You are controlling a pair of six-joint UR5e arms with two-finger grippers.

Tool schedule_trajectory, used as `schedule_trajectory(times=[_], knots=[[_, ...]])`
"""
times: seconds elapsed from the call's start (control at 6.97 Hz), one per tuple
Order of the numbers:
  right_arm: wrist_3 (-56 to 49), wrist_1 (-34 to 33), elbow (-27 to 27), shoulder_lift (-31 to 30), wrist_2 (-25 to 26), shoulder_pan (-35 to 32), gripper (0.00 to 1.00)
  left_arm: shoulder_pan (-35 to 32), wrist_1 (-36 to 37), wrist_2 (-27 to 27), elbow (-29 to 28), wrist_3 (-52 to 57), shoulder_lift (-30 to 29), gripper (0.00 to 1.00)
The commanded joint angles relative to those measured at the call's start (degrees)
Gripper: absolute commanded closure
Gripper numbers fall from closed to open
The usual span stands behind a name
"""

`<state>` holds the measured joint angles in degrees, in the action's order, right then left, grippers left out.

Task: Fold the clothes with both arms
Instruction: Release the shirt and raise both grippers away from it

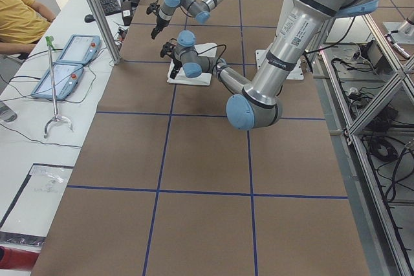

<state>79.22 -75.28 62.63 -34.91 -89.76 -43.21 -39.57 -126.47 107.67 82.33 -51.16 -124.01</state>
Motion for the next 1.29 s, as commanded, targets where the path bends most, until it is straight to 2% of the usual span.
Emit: schedule_trajectory(times=[0.0, 0.14, 0.43, 0.72, 0.86, 1.0, 1.15], knots=[[-0.4, 0.0, 3.3, -1.9, -1.2, -0.1, 0.00, 3.3, 0.1, -3.9, -1.6, -2.4, -0.4, 0.00], [-0.3, -0.1, 3.3, -1.9, -1.2, -0.2, 0.00, 3.3, 0.1, -4.2, -5.1, -4.0, -3.0, 0.00], [-0.3, 0.0, 3.3, -2.0, -1.2, -0.1, 0.00, 2.2, -0.1, -10.6, -13.6, -6.5, -9.6, 0.00], [-0.5, 0.1, 3.3, -2.8, -1.2, -0.2, 0.00, -2.9, -0.1, -13.2, -22.2, -6.7, -13.8, 0.00], [-0.4, 0.2, 3.3, -3.1, -1.2, -0.1, 0.00, -5.3, -0.1, -16.5, -24.6, -4.1, -14.3, 0.00], [-0.4, 0.2, 3.4, -3.2, -1.2, -0.1, 0.00, -7.1, -0.2, -17.8, -24.7, -1.0, -14.2, 0.00], [-0.5, 0.1, 3.7, -3.2, -1.4, -0.1, 0.00, -7.1, -0.2, -15.8, -24.2, -1.0, -14.3, 0.00]])
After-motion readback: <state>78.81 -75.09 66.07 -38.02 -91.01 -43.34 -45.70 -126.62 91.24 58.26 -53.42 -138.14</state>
